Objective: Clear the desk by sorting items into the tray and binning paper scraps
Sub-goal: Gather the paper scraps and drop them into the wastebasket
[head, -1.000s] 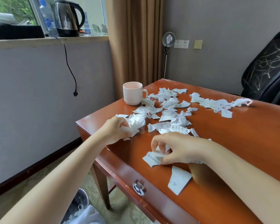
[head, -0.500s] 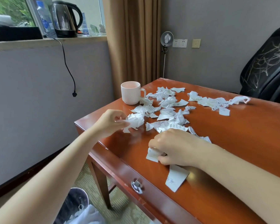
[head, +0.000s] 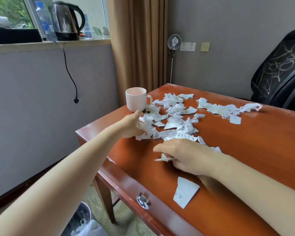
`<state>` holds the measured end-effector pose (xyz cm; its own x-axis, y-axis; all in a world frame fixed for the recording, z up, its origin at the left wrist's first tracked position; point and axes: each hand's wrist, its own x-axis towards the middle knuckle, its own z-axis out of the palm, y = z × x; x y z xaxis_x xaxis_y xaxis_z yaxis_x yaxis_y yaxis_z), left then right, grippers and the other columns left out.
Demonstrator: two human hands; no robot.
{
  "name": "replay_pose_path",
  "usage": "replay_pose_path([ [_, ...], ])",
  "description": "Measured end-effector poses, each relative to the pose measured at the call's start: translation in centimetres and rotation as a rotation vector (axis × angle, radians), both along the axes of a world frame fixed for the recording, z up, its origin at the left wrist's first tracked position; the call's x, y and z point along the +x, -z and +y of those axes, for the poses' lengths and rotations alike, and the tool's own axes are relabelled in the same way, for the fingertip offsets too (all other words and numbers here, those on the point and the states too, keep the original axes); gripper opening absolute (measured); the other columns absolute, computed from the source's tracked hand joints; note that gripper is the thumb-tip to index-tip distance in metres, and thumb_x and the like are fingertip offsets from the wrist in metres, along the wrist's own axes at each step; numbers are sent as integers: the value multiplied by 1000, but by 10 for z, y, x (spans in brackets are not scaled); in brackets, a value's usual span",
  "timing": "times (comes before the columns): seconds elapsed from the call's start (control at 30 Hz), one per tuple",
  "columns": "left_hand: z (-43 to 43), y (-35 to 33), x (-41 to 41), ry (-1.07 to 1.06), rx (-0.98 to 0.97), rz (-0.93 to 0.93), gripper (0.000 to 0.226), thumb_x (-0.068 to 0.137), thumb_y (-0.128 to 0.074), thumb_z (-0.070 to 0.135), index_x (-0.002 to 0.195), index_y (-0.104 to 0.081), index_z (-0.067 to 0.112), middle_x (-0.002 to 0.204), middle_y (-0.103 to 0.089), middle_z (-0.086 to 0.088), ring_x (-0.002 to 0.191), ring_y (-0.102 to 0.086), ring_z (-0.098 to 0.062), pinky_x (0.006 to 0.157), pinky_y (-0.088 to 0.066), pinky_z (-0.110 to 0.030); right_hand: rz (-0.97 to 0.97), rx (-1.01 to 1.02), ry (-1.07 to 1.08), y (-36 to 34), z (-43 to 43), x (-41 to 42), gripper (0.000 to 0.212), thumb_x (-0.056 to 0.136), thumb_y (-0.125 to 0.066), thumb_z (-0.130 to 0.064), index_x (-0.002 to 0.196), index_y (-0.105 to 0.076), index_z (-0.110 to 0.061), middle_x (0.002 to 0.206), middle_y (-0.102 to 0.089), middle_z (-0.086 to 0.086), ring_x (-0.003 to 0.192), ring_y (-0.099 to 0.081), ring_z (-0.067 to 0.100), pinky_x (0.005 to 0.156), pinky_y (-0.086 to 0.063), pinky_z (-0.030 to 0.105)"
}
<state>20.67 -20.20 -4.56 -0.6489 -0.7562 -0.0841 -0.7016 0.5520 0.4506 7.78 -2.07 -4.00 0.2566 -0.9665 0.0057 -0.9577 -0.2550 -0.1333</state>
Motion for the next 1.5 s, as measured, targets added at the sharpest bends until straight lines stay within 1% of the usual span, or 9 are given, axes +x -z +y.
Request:
replay_pose_path([
  [0.17,4,-5,-5,-46,-65,-72,47,81,-65,16,125,-53,4,120,-55,-14,91,-47,-22,65,-39,-24,-366,-34,185,4,-1,-11,42,94,-54,-13,133,-49,-28,133,-57,-3,124,-51,13,100,-44,23],
  [0.3,11,-7,-7,-57,-99,-30,39,79,-66,12,116,-59,-1,114,-60,-17,90,-54,-28,64,-43,-28,-491,-136,295,-1,-4,-17,16,91,-59,-15,102,-60,-27,112,-66,-3,103,-61,9,85,-53,26],
  [0.47,13,-13,0,-70,-103,188,35,80,-70,14,111,-63,0,111,-61,-16,87,-51,-26,58,-39,-19,-680,-232,369,-14,-8,-22,17,89,-62,-8,104,-68,-13,94,-70,-7,81,-62,-6,74,-52,11],
  [0.6,11,-25,11,-158,3,494,22,75,-69,12,94,-67,1,90,-66,-17,86,-65,-32,68,-48,-35,-795,-269,392,-27,-10,-23,16,91,-60,-10,104,-64,-18,94,-61,-18,80,-58,-11,71,-50,6],
  [0.7,11,-36,17,-195,78,654,10,74,-65,15,75,-63,6,71,-60,-9,67,-60,-22,60,-45,-28,-792,-303,424,-35,-13,-22,25,92,-58,-12,116,-62,-13,106,-62,-9,83,-60,-5,65,-50,7],
  [1.0,20,-46,36,-173,224,785,8,79,-66,16,72,-63,15,72,-58,-7,68,-58,-20,54,-42,-24,-593,-278,428,-44,-31,-2,46,90,-62,-12,134,-52,-20,133,-58,2,115,-60,19,82,-50,20],
  [1.2,15,-33,62,-208,280,795,9,81,-65,14,73,-64,12,65,-60,-4,63,-57,-19,61,-41,-29,-663,-145,374,-41,-51,26,39,87,-65,-10,125,-59,-18,126,-62,1,108,-63,16,73,-55,19],
  [1.37,15,-17,93,-306,310,790,19,74,-68,23,81,-66,5,67,-59,-5,55,-52,-14,49,-37,-21,-572,75,332,-26,-80,52,32,86,-66,-13,118,-64,-14,121,-65,0,112,-62,16,90,-49,27],
  [1.5,16,-11,123,-349,365,818,28,71,-66,20,89,-65,-3,73,-62,-9,57,-56,-15,53,-41,-22,-368,142,375,-13,-101,62,14,85,-67,-20,94,-61,-11,107,-60,5,93,-59,17,66,-45,22],
])
